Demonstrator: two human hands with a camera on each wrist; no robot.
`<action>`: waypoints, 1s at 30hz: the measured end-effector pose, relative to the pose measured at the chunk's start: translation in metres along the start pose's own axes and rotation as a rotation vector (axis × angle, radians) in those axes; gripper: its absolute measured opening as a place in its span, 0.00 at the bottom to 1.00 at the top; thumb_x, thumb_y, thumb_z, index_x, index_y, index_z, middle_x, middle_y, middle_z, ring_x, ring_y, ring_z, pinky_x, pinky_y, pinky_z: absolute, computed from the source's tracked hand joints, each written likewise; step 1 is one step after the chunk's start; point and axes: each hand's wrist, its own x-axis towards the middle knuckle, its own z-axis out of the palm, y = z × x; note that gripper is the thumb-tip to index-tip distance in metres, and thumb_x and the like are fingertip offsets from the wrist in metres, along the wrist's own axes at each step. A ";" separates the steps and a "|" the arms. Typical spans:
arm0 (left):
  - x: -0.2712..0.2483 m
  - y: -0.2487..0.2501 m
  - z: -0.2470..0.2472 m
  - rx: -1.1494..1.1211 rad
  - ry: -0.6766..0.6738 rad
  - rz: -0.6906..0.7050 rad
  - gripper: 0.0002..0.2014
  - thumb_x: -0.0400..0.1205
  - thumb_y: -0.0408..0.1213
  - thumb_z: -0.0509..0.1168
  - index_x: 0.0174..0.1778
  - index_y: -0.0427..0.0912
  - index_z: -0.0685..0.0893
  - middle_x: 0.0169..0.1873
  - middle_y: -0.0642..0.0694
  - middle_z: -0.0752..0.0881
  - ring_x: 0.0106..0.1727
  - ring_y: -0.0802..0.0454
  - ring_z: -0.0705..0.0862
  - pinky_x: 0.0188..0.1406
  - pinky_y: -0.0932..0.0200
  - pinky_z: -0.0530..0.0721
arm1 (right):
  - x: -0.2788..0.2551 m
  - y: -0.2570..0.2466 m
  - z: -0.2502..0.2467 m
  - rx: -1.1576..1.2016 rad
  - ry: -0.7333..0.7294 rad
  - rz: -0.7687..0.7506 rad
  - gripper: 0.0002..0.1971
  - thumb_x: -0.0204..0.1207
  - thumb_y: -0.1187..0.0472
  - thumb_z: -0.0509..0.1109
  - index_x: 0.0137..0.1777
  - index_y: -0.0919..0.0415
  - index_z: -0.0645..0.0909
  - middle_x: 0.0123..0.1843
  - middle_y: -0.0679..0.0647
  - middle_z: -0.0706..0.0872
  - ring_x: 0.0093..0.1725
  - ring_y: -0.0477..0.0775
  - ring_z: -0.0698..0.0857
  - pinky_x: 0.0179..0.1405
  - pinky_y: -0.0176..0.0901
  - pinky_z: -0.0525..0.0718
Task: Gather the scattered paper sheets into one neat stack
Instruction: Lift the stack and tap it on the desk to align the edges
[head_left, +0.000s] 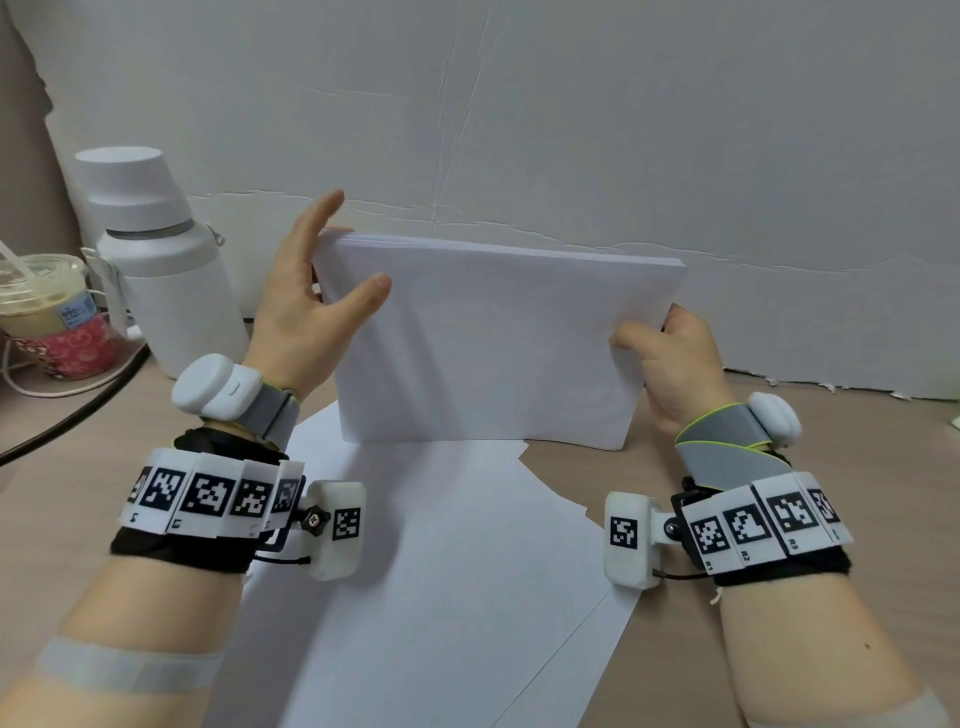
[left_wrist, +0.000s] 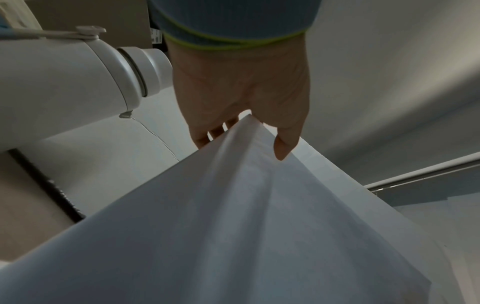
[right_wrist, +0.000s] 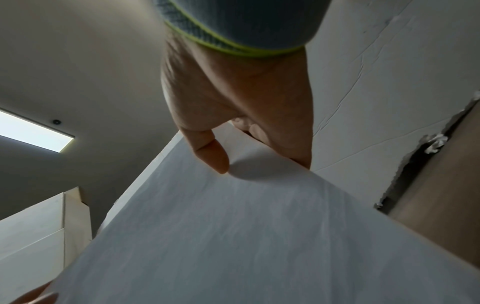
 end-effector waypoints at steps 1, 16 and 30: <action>-0.001 0.000 0.001 0.000 -0.005 -0.001 0.32 0.78 0.40 0.73 0.78 0.55 0.72 0.72 0.49 0.78 0.68 0.53 0.81 0.68 0.54 0.82 | 0.000 0.000 0.000 0.005 -0.001 -0.002 0.13 0.71 0.77 0.65 0.49 0.64 0.85 0.43 0.54 0.88 0.40 0.52 0.85 0.34 0.37 0.83; -0.010 -0.029 0.012 -0.363 -0.103 -0.408 0.28 0.68 0.31 0.75 0.67 0.36 0.82 0.59 0.41 0.91 0.61 0.40 0.89 0.68 0.35 0.83 | 0.001 0.007 0.001 0.122 -0.009 0.088 0.16 0.65 0.74 0.69 0.53 0.65 0.83 0.47 0.57 0.88 0.44 0.58 0.86 0.44 0.48 0.84; -0.012 -0.031 0.023 -0.228 -0.067 -0.448 0.30 0.61 0.28 0.63 0.62 0.37 0.81 0.56 0.40 0.90 0.58 0.40 0.88 0.58 0.45 0.84 | -0.001 0.014 0.008 0.051 -0.010 0.111 0.13 0.65 0.76 0.66 0.46 0.62 0.83 0.46 0.58 0.86 0.45 0.57 0.84 0.45 0.47 0.82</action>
